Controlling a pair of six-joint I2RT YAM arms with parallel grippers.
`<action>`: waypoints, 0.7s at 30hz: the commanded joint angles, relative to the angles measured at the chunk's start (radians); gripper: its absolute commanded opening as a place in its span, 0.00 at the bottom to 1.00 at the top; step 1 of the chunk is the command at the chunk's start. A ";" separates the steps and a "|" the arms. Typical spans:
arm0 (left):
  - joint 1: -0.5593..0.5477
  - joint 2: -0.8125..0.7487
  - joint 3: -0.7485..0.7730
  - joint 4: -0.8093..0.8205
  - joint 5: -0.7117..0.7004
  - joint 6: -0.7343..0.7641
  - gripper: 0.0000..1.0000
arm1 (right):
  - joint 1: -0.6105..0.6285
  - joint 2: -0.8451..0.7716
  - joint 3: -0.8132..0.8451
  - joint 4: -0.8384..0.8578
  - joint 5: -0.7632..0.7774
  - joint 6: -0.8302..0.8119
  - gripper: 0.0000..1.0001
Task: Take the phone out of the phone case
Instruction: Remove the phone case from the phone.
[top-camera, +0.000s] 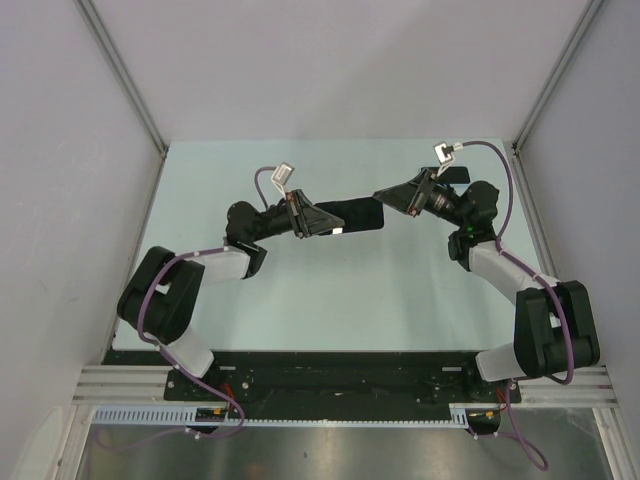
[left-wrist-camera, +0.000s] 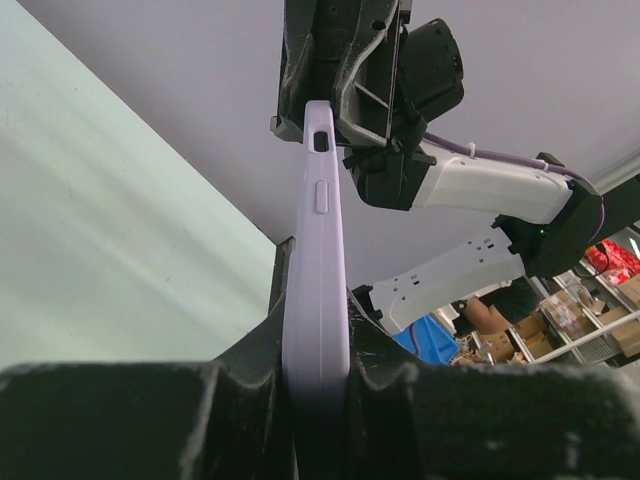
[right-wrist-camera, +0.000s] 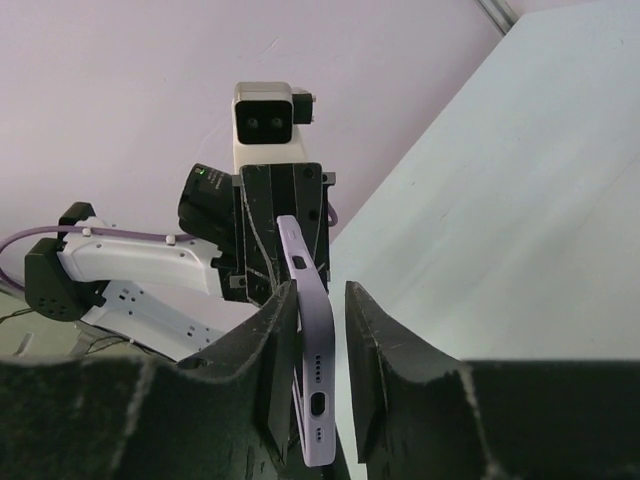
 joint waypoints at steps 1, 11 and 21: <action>-0.005 -0.069 0.020 0.422 0.024 0.024 0.00 | -0.003 0.003 -0.001 0.047 0.025 0.087 0.29; -0.005 -0.065 0.023 0.423 0.044 0.041 0.00 | 0.017 0.012 -0.001 0.030 0.051 0.185 0.29; -0.001 -0.072 0.023 0.423 0.023 0.027 0.00 | 0.028 -0.002 -0.001 0.000 0.066 0.178 0.33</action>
